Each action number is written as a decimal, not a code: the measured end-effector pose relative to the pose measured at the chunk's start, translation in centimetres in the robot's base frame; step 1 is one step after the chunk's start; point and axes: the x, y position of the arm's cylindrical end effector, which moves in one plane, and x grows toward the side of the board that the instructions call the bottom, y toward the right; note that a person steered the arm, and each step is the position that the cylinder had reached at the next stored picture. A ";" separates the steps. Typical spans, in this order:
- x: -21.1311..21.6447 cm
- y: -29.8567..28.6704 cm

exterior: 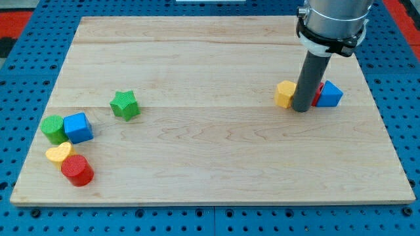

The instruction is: Push the green star towards center

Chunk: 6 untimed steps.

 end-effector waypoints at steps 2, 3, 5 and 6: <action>-0.6 -1.5; 0.6 -1.9; 3.4 -7.5; 3.1 -14.3</action>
